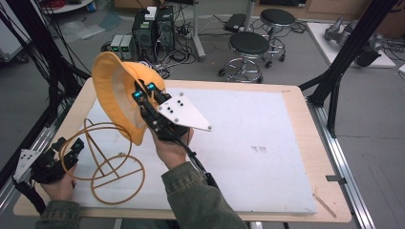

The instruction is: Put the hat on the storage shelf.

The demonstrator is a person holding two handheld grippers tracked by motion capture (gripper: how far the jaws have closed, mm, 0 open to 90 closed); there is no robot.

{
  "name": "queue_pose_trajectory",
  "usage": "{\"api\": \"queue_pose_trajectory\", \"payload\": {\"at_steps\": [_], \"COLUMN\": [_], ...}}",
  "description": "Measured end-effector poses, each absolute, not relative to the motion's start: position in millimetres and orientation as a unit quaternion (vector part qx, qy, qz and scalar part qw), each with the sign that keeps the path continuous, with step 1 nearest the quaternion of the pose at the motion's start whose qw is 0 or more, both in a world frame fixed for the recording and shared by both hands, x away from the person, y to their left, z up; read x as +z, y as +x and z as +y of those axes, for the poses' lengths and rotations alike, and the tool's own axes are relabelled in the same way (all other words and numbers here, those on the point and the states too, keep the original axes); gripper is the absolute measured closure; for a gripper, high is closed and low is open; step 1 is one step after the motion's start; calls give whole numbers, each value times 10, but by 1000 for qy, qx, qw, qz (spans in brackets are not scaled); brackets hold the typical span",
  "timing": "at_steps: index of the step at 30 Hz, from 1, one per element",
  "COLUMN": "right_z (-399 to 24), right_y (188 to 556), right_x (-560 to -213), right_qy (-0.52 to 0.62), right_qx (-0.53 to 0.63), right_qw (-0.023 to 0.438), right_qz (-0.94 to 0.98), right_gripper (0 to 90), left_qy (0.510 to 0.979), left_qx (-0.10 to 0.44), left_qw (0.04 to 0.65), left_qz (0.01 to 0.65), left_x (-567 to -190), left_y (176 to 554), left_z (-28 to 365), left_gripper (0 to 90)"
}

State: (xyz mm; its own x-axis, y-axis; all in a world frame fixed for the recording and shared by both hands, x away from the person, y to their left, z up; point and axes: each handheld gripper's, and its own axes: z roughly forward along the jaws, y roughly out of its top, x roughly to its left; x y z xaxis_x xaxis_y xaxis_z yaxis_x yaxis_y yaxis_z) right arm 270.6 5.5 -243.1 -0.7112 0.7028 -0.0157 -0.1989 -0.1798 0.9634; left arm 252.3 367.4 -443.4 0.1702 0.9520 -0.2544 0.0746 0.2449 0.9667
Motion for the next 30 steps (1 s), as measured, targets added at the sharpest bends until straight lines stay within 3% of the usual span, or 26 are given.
{"api": "queue_pose_trajectory", "payload": {"at_steps": [5, 30], "right_z": [193, 765], "right_y": [2636, 2175], "right_x": [-2429, -2667], "right_qy": [202, 121], "right_qx": [744, 736], "right_qw": [264, 142], "right_qz": [579, 651], "right_gripper": [857, 852], "left_qy": [482, 481], "left_qx": [374, 380], "left_qw": [589, 588], "left_qz": [530, 528], "left_x": [-4435, -4418], "left_y": [2517, 2540], "left_z": [3725, 3752], "left_gripper": [301, 301]}}
